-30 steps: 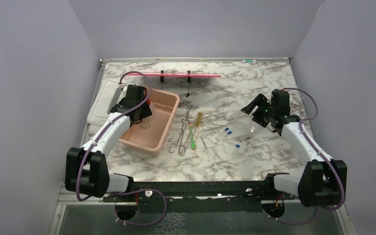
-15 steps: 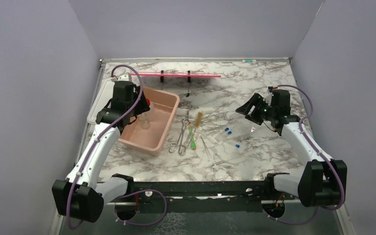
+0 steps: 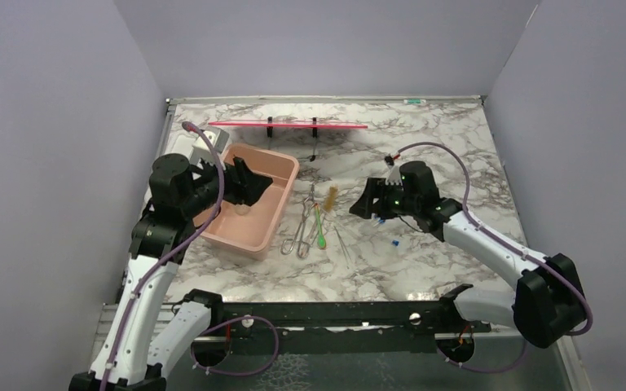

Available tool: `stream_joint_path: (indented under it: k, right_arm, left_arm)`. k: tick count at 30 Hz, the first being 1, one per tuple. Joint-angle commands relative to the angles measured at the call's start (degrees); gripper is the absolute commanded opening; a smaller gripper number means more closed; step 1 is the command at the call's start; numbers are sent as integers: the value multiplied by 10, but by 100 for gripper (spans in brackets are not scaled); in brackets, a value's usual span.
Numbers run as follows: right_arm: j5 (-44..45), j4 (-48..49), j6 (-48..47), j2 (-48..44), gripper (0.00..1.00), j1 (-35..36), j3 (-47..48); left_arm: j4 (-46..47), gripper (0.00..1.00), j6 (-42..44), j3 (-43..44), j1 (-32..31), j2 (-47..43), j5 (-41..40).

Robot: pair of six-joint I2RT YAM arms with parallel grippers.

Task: Organize the chemistry lab equipment

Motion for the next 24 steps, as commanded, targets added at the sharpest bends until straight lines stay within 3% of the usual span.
stream_joint_path:
  k: [1,5,13,21,24]
  right_arm:
    - [100,58,-41,21,70,68,-16]
    - [199,49,-95,89,68,154,9]
    - [271,40,-103,199,63,197,73]
    - [272,55,-139,278,62,207,128]
    - [268,48,-151,305,53,212,150]
  left_arm:
    - [39,71,20,-36,1,-64,48]
    - [23,74,20,-53,0,-99,11]
    - [-22,77,28,-68,1,-135,-39]
    - [-24,78,36,-70,-7,-130,-54]
    - [-24,79,36,-68,-9,-128,-58]
